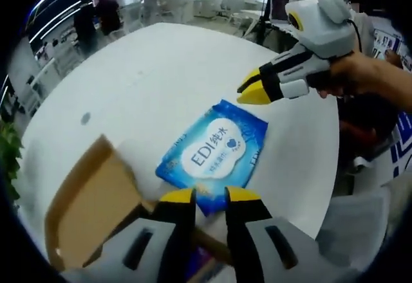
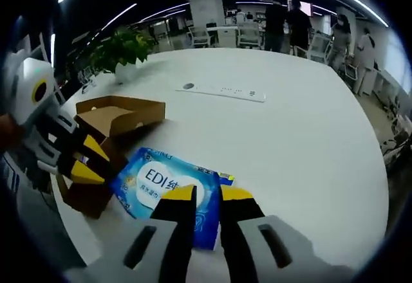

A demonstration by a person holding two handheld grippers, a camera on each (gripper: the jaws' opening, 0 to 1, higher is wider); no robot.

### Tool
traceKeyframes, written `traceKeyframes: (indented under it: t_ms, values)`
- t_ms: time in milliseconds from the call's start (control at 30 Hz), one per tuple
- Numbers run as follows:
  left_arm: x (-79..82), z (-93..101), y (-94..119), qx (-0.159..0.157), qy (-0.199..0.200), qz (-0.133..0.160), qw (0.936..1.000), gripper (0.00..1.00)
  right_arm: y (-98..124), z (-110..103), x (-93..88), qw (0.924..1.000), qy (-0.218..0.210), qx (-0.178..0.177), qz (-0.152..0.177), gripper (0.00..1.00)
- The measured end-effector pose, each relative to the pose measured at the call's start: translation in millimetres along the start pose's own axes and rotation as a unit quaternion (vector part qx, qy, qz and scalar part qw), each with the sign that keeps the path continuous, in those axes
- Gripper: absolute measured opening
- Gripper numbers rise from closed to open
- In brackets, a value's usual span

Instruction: Operate the shoe box by opening the lid, removing the specified soft item, and placing it in the target area until the item is outside and the box remains undamaged.

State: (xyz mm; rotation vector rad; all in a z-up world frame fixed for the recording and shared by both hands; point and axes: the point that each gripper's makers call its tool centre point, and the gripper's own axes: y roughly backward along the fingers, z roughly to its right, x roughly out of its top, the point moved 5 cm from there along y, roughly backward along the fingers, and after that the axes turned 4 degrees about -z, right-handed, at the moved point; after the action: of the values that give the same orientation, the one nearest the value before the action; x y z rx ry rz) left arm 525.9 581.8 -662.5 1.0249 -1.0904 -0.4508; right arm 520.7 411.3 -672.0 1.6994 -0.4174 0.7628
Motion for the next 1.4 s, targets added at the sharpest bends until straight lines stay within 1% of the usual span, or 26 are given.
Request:
traceKeyframes:
  t_ms: [133,267,400,567,600,733,833,1000,1167,1267,1333,1400]
  values:
    - [-5.5,-3.3,15.0,0.0,0.004,0.011,0.9999,0.18,10.1,-14.7,3.0,0.9997,0.022,0.01,-0.006,0.2]
    - [-13.6,-9.1,27.4,-0.001,0.012,0.019,0.9998,0.21,19.7,-30.3,7.6,0.9987,0.048,0.017,-0.007,0.22]
    - [-23.9,-14.7,42.8,-0.001,0.015,0.03,0.9994,0.23,29.2,-50.3,14.7,0.9968,0.074,0.028,-0.007,0.24]
    - [-40.0,-25.4,63.0,0.004,0.023,0.044,0.9987,0.25,35.4,-76.6,24.1,0.9927,0.109,0.05,-0.007,0.27]
    - [-41.1,-26.2,64.2,0.004,0.024,0.046,0.9987,0.26,36.1,-83.0,26.9,0.9913,0.12,0.054,-0.007,0.27]
    - [-55.6,-38.5,74.2,0.013,0.037,0.048,0.9981,0.26,37.5,-106.0,37.4,0.9871,0.145,0.068,-0.003,0.27]
    - [-66.3,-46.9,81.7,0.02,0.046,0.049,0.9976,0.26,37.0,-119.4,43.0,0.9848,0.155,0.078,0.002,0.27]
    - [-88.4,-65.4,87.8,0.033,0.071,0.041,0.9961,0.25,30.3,-143.9,46.5,0.9799,0.175,0.096,-0.004,0.27]
    - [-108.4,-78.1,85.2,0.036,0.093,0.031,0.9945,0.24,18.8,-167.6,47.0,0.972,0.204,0.116,-0.011,0.27]
    - [-115.5,-81.4,81.9,0.037,0.101,0.029,0.9938,0.23,9.7,-175.8,45.4,0.9675,0.222,0.119,-0.019,0.26]
    - [-119.5,-81.2,79.0,0.033,0.11,0.028,0.993,0.2,2.8,-181.4,44.7,0.9629,0.239,0.123,-0.023,0.25]
    - [-115.7,-74.0,75.5,0.007,0.082,0.049,0.9954,0.15,-5.8,-186.6,44.4,0.9607,0.245,0.128,-0.025,0.24]
